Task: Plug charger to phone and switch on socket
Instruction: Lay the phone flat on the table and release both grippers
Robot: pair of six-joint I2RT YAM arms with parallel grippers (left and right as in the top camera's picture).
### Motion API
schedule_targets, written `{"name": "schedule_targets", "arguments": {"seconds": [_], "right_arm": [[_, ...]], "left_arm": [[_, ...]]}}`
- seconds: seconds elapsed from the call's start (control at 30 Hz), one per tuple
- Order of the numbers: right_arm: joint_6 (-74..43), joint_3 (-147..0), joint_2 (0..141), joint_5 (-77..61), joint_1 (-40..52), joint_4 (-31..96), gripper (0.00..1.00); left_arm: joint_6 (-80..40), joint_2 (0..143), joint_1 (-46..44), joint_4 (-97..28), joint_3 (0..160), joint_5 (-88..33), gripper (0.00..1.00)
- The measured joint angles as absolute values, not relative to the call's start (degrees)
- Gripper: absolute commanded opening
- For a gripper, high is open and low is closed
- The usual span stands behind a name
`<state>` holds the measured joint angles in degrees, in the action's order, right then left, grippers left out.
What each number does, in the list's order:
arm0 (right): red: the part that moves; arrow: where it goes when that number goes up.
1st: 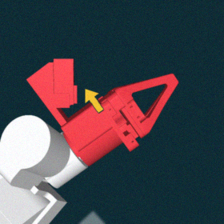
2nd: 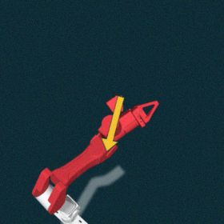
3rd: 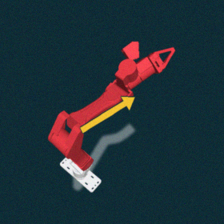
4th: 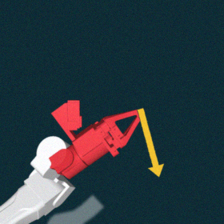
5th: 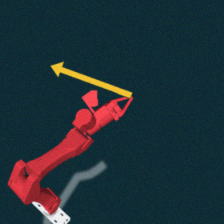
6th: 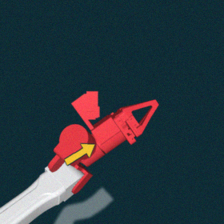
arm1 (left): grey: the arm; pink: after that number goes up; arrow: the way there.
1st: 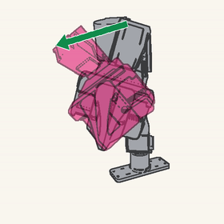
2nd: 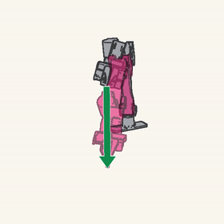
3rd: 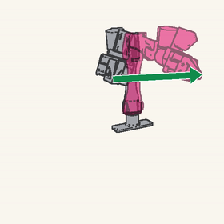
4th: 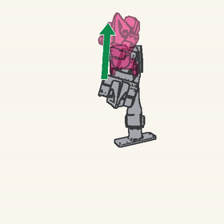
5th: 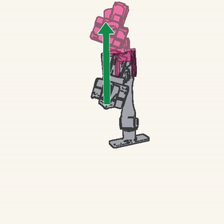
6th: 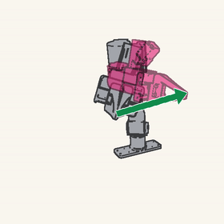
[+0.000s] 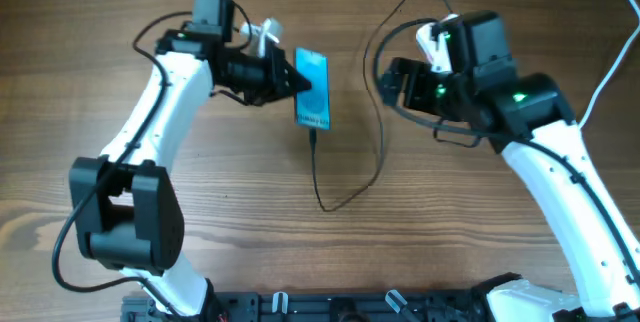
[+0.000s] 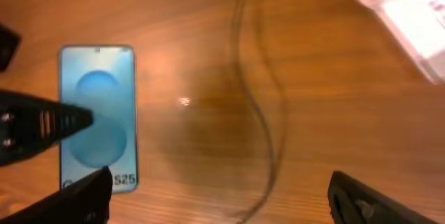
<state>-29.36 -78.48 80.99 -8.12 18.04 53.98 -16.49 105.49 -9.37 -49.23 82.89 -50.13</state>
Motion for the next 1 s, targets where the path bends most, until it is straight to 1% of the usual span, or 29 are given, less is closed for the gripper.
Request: {"name": "schedule_targets", "arguments": {"seconds": [0.07, 0.17, 0.3, 0.37, 0.5, 0.57, 0.6, 0.63, 0.67, 0.8, 0.9, 1.0], "right_arm": [[-29.54, -78.48, 80.99, -6.94, 14.44, 57.54, 1.0], [-29.56, -78.48, 80.99, -6.31, 13.72, 58.78, 1.0], [-29.3, -78.39, 80.99, -6.31, 13.72, 58.52, 1.0], [-29.3, -77.28, 80.99, -6.31, 13.72, 57.36, 1.0], [-29.3, -76.18, 80.99, -6.31, 13.72, 57.3, 1.0], [-29.3, -76.18, 80.99, -6.31, 13.72, 57.21, 1.0], [-29.3, -76.18, 80.99, -6.31, 13.72, 57.21, 1.0], [-29.28, -76.18, 80.99, -6.31, 13.72, 57.21, 1.0], [-29.28, -76.18, 80.99, -6.31, 13.72, 57.21, 1.0], [-29.17, -76.18, 80.99, -5.28, 13.72, 57.58, 1.0], [-28.21, -76.18, 80.99, -4.21, 13.72, 59.02, 1.0], [-27.81, -76.18, 83.26, -1.89, 13.65, 59.77, 1.0]], "left_arm": [[-16.45, 106.19, -11.97, -45.34, 79.79, -45.67, 0.06], [-16.62, 111.68, -14.31, -41.23, 78.04, -42.59, 0.06], [-16.64, 118.67, -14.37, -40.51, 77.93, -41.91, 0.06], [-16.6, 119.37, -14.33, -39.97, 77.95, -43.13, 0.08], [-16.71, 120.09, -14.37, -39.97, 77.95, -41.76, 0.17], [-16.8, 120.46, -14.48, -40.51, 77.95, -38.98, 0.18], [-16.8, 120.46, -14.52, -40.53, 77.95, -38.33, 0.22], [-16.8, 120.44, -14.59, -40.51, 77.95, -37.63, 0.3], [-16.8, 120.44, -14.66, -40.49, 77.95, -36.64, 0.34], [-17.08, 120.31, -14.63, -41.08, 78.24, -32.45, 0.45], [-17.06, 120.11, -14.13, -41.74, 78.5, -32.21, 0.49], [-17.06, 119.44, -10.98, -44.25, 78.61, -30.98, 0.51]]}}
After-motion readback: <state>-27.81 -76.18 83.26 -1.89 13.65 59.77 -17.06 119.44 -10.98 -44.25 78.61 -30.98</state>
